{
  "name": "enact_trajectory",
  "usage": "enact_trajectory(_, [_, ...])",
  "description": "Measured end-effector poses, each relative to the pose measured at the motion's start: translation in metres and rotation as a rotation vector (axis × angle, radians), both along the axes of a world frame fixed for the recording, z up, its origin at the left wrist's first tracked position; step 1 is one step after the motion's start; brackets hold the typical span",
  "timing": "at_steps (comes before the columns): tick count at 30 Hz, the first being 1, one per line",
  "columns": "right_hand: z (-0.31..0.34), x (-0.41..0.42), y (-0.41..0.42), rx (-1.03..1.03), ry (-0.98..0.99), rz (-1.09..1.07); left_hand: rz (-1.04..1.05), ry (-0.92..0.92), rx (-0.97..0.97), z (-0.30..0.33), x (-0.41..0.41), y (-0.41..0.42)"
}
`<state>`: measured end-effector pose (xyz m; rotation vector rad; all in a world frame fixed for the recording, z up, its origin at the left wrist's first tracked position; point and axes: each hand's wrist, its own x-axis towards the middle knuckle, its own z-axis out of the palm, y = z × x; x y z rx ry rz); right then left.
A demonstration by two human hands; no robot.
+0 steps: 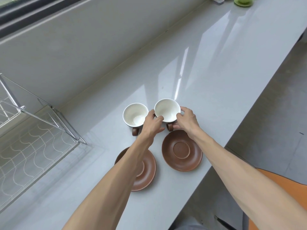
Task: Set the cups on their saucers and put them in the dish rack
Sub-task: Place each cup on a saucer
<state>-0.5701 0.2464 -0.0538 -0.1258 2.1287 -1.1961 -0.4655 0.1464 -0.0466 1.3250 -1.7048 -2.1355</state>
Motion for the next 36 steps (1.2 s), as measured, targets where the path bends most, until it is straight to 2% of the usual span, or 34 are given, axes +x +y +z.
enact_trajectory(8, [0.02,0.01,0.014,-0.055,0.051,-0.005,0.052,0.04,0.003,0.018,0.015,0.008])
enact_trajectory(21, [0.029,0.054,0.087,-0.001,0.066,0.025,-0.145,0.081,-0.012,0.034,0.06,0.064])
enact_trajectory(36, [0.003,0.082,0.125,0.043,0.083,0.011,-0.171,-0.023,0.056,0.015,0.083,0.098])
